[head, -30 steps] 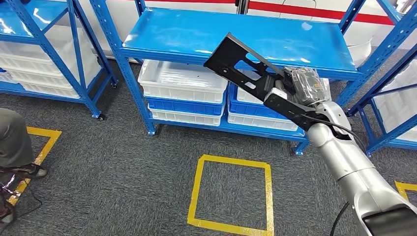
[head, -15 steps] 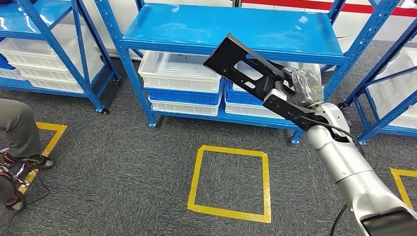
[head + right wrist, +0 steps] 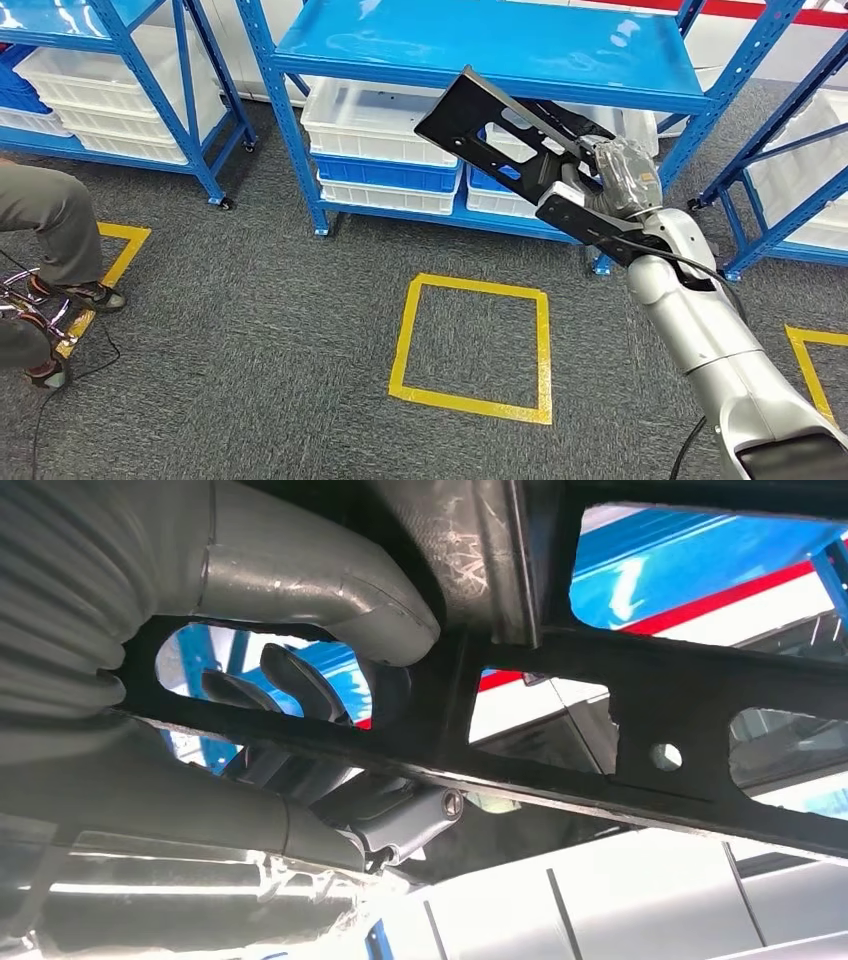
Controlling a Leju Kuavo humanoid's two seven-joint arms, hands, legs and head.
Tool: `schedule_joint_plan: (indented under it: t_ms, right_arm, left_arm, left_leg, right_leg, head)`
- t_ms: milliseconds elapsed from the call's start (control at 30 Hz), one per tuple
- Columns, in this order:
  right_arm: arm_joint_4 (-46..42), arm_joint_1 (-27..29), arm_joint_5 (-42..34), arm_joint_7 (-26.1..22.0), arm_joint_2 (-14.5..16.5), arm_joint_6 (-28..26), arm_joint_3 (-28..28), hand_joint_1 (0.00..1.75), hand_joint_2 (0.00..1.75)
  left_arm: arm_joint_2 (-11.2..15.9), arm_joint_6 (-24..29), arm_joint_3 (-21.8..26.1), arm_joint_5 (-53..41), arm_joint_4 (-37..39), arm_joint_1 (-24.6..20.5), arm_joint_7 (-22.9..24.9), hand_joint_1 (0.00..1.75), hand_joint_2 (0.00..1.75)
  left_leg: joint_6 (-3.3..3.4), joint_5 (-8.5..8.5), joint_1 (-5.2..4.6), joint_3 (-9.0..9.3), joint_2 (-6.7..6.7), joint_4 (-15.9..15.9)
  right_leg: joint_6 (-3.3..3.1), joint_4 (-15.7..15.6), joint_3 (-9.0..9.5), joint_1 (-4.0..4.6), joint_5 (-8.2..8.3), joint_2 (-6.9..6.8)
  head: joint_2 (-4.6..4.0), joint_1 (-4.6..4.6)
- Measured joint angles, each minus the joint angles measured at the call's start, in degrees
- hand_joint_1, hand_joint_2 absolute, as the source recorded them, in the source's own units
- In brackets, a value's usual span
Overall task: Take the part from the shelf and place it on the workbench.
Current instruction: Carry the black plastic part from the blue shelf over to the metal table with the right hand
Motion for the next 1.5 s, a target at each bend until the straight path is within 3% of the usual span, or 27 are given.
schedule_joint_plan:
  t_ms: [67, 100, 167, 233, 300, 333, 367, 400, 467, 533, 567, 667, 733, 800, 867, 933, 1000, 1033, 1100, 1167, 1200, 1233, 1300, 1333, 1367, 1433, 1500]
  right_arm:
    - [-0.02, -0.25, 0.17, -0.02, 0.18, 0.02, -0.1, 1.75, 1.75]
    - [-0.03, -0.28, 0.22, -0.03, 0.24, 0.02, -0.15, 1.75, 1.75]
    - [0.01, -0.18, 0.28, -0.05, 0.37, 0.02, -0.19, 1.75, 1.75]
    - [0.03, -0.14, 0.32, -0.06, 0.51, 0.03, -0.19, 1.75, 1.75]
    - [0.03, -0.16, 0.34, -0.07, 0.56, 0.11, -0.2, 1.75, 1.75]
    - [0.03, -0.18, 0.32, -0.08, 0.53, 0.16, -0.21, 1.75, 1.75]
    - [0.03, -0.19, 0.29, -0.1, 0.46, 0.21, -0.21, 1.75, 1.75]
    - [0.03, -0.19, 0.24, -0.14, 0.37, 0.23, -0.22, 1.75, 1.75]
    - [0.03, -0.19, 0.13, -0.2, 0.11, 0.24, -0.3, 1.75, 1.75]
    - [0.02, -0.27, -0.02, -0.22, -0.08, 0.24, -0.42, 1.75, 1.75]
    - [0.01, -0.36, -0.07, -0.23, -0.18, 0.26, -0.46, 1.75, 1.75]
    - [0.0, -0.53, -0.18, -0.26, -0.48, 0.39, -0.49, 1.75, 1.75]
    - [-0.02, -0.62, -0.33, -0.26, -1.03, 0.54, -0.55, 1.75, 1.75]
    - [-0.05, -0.63, -0.59, -0.23, -1.77, 0.65, -0.63, 1.75, 1.75]
    - [-0.15, -0.21, -0.85, -0.21, -2.45, 0.65, -0.7, 1.75, 1.75]
    - [-0.38, 0.33, -1.05, -0.21, -3.07, 0.64, -0.78, 1.75, 1.75]
    - [-0.71, 0.56, -1.2, -0.21, -3.41, 0.63, -0.89, 1.75, 1.75]
    - [-0.93, 0.62, -1.23, -0.21, -3.51, 0.62, -0.93, 1.75, 1.75]
    - [-1.27, 0.88, -1.29, -0.21, -3.62, 0.62, -0.97, 1.75, 1.75]
    - [-1.37, 1.29, -1.31, -0.21, -3.64, 0.63, -0.93, 1.75, 1.75]
    - [-1.39, 1.45, -1.32, -0.21, -3.62, 0.65, -0.92, 1.75, 1.75]
    - [-1.43, 1.57, -1.32, -0.2, -3.6, 0.65, -0.91, 1.75, 1.75]
    - [-1.61, 1.66, -1.34, -0.19, -3.57, 0.66, -0.92, 1.75, 1.75]
    - [-1.69, 1.67, -1.35, -0.19, -3.57, 0.65, -0.93, 1.75, 1.75]
    - [-1.75, 1.68, -1.36, -0.19, -3.56, 0.65, -0.93, 1.75, 1.75]
    - [-1.81, 1.68, -1.35, -0.17, -3.56, 0.66, -0.93, 1.75, 1.75]
    - [-1.94, 1.6, -1.34, -0.16, -3.58, 0.66, -0.96, 1.75, 1.75]
  left_arm:
    - [0.01, 0.01, 0.15, 0.02, -0.01, 0.03, -0.08, 0.0, 1.75]
    - [0.02, 0.02, 0.19, 0.04, 0.0, 0.07, -0.1, 0.0, 1.75]
    - [0.1, 0.04, 0.24, 0.08, 0.01, 0.22, -0.14, 0.0, 1.75]
    - [0.13, 0.07, 0.27, 0.07, 0.01, 0.37, -0.14, 0.0, 1.75]
    - [0.06, 0.12, 0.3, 0.02, 0.01, 0.42, -0.14, 0.0, 1.75]
    - [0.05, 0.14, 0.32, -0.03, 0.01, 0.42, -0.14, 0.0, 1.75]
    - [0.05, 0.16, 0.34, -0.07, 0.01, 0.42, -0.14, 0.0, 1.75]
    - [0.05, 0.16, 0.36, -0.11, 0.01, 0.41, -0.14, 0.0, 1.75]
    - [0.08, 0.16, 0.38, -0.16, 0.0, 0.34, -0.15, 0.0, 1.75]
    - [0.31, 0.2, 0.43, -0.25, -0.05, 0.2, -0.19, 0.0, 1.75]
    - [0.41, 0.24, 0.47, -0.31, -0.07, 0.16, -0.22, 0.0, 1.75]
    - [0.44, 0.3, 0.57, -0.5, -0.05, 0.1, -0.34, 0.0, 1.75]
    - [0.4, 0.22, 0.59, -0.68, -0.04, -0.04, -0.44, 0.0, 1.75]
    - [0.32, 0.13, 0.59, -0.99, -0.04, -0.14, -0.5, 0.0, 1.75]
    - [0.18, 0.07, 0.59, -1.25, -0.04, -0.1, -0.51, 0.0, 1.75]
    - [0.05, 0.01, 0.59, -1.35, -0.04, -0.07, -0.53, 0.0, 1.75]
    - [0.05, -0.02, 0.59, -1.39, -0.07, -0.08, -0.56, 0.0, 1.75]
    - [0.1, -0.02, 0.59, -1.42, -0.09, -0.08, -0.57, 0.0, 1.75]
    - [0.22, -0.02, 0.6, -1.47, -0.13, -0.05, -0.61, 0.0, 1.75]
    - [0.23, -0.02, 0.63, -1.53, -0.11, 0.08, -0.64, 0.0, 1.75]
    - [0.25, -0.02, 0.66, -1.56, -0.1, 0.15, -0.64, 0.0, 1.75]
    - [0.27, -0.02, 0.7, -1.6, -0.09, 0.22, -0.65, 0.0, 1.75]
    - [0.28, -0.03, 0.83, -1.68, -0.08, 0.26, -0.67, 0.0, 1.75]
    - [0.27, -0.03, 0.91, -1.73, -0.08, 0.24, -0.68, 0.0, 1.75]
    - [0.26, -0.05, 0.98, -1.75, -0.08, 0.21, -0.68, 0.0, 1.75]
    - [0.25, -0.08, 1.09, -1.79, -0.08, 0.14, -0.68, 0.0, 1.75]
    - [0.29, -0.1, 1.14, -1.8, -0.12, -0.07, -0.68, 0.0, 1.75]
  left_leg:
    - [-0.63, 1.38, -0.2, -0.94, -0.02, 0.02]
    - [-0.82, 2.01, -0.29, -1.24, -0.05, -0.02]
    - [-1.28, 2.16, -0.2, -1.82, -0.16, 0.11]
    - [-2.0, -1.44, 0.04, -3.07, -0.21, 3.36]
    - [-2.52, -7.38, 0.23, -5.12, -0.21, 11.37]
    - [-2.62, -9.49, 0.27, -6.02, -0.21, 15.57]
    - [-2.57, -10.32, 0.29, -6.26, -0.21, 18.21]
    - [-2.35, -9.93, 0.27, -5.38, -0.23, 18.57]
    - [-1.17, -7.52, 0.03, -0.33, -0.42, 12.89]
    - [0.48, -6.76, -0.47, 5.46, -0.63, 4.73]
    - [1.03, -6.97, -0.79, 6.94, -0.72, 2.28]
    - [1.62, -5.9, -1.31, 7.27, -0.51, -0.04]
    - [1.99, -4.08, -0.98, 6.6, -0.18, -1.28]
    - [2.01, -2.58, -0.7, 5.13, -0.05, -1.65]
    - [1.56, -1.21, -0.49, 3.35, -0.01, -1.6]
    - [0.84, 0.19, -0.02, 1.41, 0.1, -1.39]
    - [-0.18, 1.38, 0.36, -0.61, 0.22, -0.65]
    - [-0.7, 1.89, 0.39, -1.47, 0.27, -0.18]
    - [-1.39, 3.09, 0.04, -2.53, 0.21, 0.35]
    - [-1.72, 4.1, -0.04, -3.2, 0.09, 0.43]
    - [-1.92, 3.42, 0.1, -3.79, 0.05, 0.96]
    - [-2.18, 1.39, 0.26, -4.61, 0.01, 2.5]
    - [-2.64, -5.27, 0.47, -6.54, -0.04, 9.05]
    - [-2.75, -8.1, 0.5, -7.26, -0.07, 13.23]
    - [-2.75, -9.46, 0.5, -7.46, -0.07, 16.71]
    - [-2.3, -8.24, 0.46, -5.55, -0.08, 19.02]
    - [-1.19, -6.73, 0.25, -0.05, -0.22, 14.08]
  right_leg:
    - [-0.43, -6.27, 3.82, 0.33, -0.47, 0.24]
    - [-0.71, -7.35, 4.25, 0.59, -0.67, 0.36]
    - [-1.44, -7.16, 3.41, 0.17, -0.03, 0.33]
    - [-2.75, -7.04, 2.48, -0.18, 0.89, 0.1]
    - [-3.8, -6.94, 1.38, 0.15, 1.83, -0.06]
    - [-4.06, -6.89, 0.74, 0.38, 2.32, -0.08]
    - [-4.15, -6.82, 0.11, 0.58, 2.77, -0.08]
    - [-4.18, -6.74, -0.52, 0.79, 3.22, -0.05]
    - [-4.18, -6.61, -1.53, 1.19, 4.01, 0.04]
    - [-3.87, -6.57, -2.1, 1.46, 4.72, 0.05]
    - [-3.52, -6.59, -2.28, 1.33, 5.08, -0.02]
    - [-2.36, -6.78, -2.88, 1.01, 6.12, -0.13]
    - [-2.58, -4.68, -4.2, 1.13, 3.85, 0.03]
    - [-3.09, 1.52, -6.3, 0.85, -1.04, 0.15]
    - [-2.31, 8.15, -7.49, 0.23, -3.66, 0.16]
    - [-0.2, 9.02, -5.81, -0.43, -1.9, 0.15]
    - [1.56, 2.55, -0.54, -1.02, 0.02, 0.14]
    - [1.59, -1.44, 2.07, -0.87, -0.4, 0.22]
    - [0.7, -5.69, 4.49, -0.32, -2.06, 0.33]
    - [-0.48, -5.1, 3.29, -0.53, -1.7, 0.25]
    - [-1.07, -4.66, 2.47, -0.8, -1.27, 0.17]
    - [-1.89, -4.4, 1.55, -1.04, -0.69, 0.04]
    - [-3.18, -4.2, -0.38, -0.82, 0.81, -0.11]
    - [-3.6, -4.15, -1.39, -0.53, 1.66, -0.15]
    - [-3.74, -4.13, -2.39, -0.23, 2.48, -0.15]
    - [-3.87, -4.11, -4.36, 0.33, 4.07, -0.12]
    - [-3.83, -4.12, -6.06, 0.74, 5.61, -0.03]
  head:
    - [0.0, -0.09]
    - [0.0, -0.2]
    - [0.0, -0.34]
    - [0.0, -0.5]
    - [0.0, -0.63]
    - [0.0, -0.65]
    - [0.0, -0.65]
    - [0.0, -0.66]
    - [0.0, -0.67]
    - [0.0, -0.58]
    - [0.0, -0.54]
    - [0.0, -0.66]
    - [0.0, -0.53]
    - [0.0, -0.32]
    - [0.0, -0.26]
    - [0.0, -0.22]
    - [0.0, -0.14]
    - [0.01, -0.12]
    - [0.01, -0.16]
    - [0.0, -0.34]
    - [0.0, -0.41]
    - [0.0, -0.45]
    - [0.0, -0.58]
    - [0.0, -0.61]
    - [0.0, -0.64]
    - [0.0, -0.64]
    - [0.01, -0.64]
